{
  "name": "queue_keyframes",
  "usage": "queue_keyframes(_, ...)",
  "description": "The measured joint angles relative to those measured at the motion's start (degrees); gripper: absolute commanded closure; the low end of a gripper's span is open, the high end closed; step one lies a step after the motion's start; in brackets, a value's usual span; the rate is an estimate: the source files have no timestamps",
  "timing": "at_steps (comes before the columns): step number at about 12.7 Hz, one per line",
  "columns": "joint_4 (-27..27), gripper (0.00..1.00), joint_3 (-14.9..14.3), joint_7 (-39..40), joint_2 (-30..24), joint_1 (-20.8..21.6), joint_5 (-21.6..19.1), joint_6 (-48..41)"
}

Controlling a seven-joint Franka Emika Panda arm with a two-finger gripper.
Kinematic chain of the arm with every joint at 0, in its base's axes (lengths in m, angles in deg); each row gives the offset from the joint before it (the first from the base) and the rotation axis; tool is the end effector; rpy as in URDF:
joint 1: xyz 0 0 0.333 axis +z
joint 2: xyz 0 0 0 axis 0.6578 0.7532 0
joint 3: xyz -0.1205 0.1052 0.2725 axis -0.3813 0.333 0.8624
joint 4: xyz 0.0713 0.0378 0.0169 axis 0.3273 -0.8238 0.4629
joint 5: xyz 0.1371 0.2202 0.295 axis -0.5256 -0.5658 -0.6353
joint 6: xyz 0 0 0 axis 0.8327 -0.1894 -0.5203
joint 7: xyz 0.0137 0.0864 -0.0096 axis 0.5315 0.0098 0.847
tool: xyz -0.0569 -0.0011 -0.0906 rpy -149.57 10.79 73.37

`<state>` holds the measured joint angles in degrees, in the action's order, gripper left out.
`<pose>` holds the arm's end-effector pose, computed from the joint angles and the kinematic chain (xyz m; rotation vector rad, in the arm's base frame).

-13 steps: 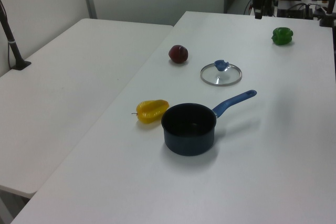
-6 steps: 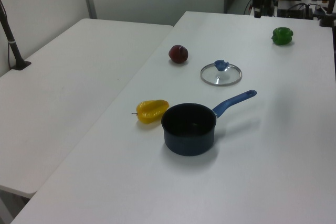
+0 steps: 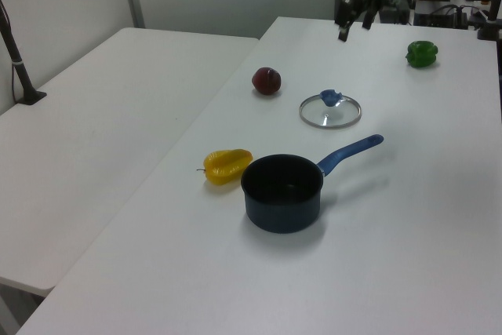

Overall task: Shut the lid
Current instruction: 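Move the gripper down over the blue knob of the glass lid, then close the gripper on the blue knob of the glass lid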

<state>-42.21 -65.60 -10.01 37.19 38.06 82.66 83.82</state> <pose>0.6181 -0.0313 0.5199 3.0512 -0.5399 0.3306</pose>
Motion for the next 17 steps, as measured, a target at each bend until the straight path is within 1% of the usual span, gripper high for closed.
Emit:
queue_keyframes(4,-0.46,0.0,-0.01,-0.74,9.7,-1.22,0.0,10.44)
queue_keyframes(7,-0.44,0.0,-0.01,-0.75,14.2,-1.41,0.05,14.2)
queue_keyframes(10,-0.42,0.0,-0.01,-0.75,16.19,-1.4,0.3,15.17)
queue_keyframes(14,-0.41,0.0,-0.01,-0.75,17.49,-1.4,0.69,15.21)
queue_keyframes(15,-0.41,0.07,-0.01,-0.75,17.6,-1.4,1.09,15.21)
queue_keyframes(17,-0.42,0.15,-0.01,-0.75,17.72,-1.4,1.71,15.21)
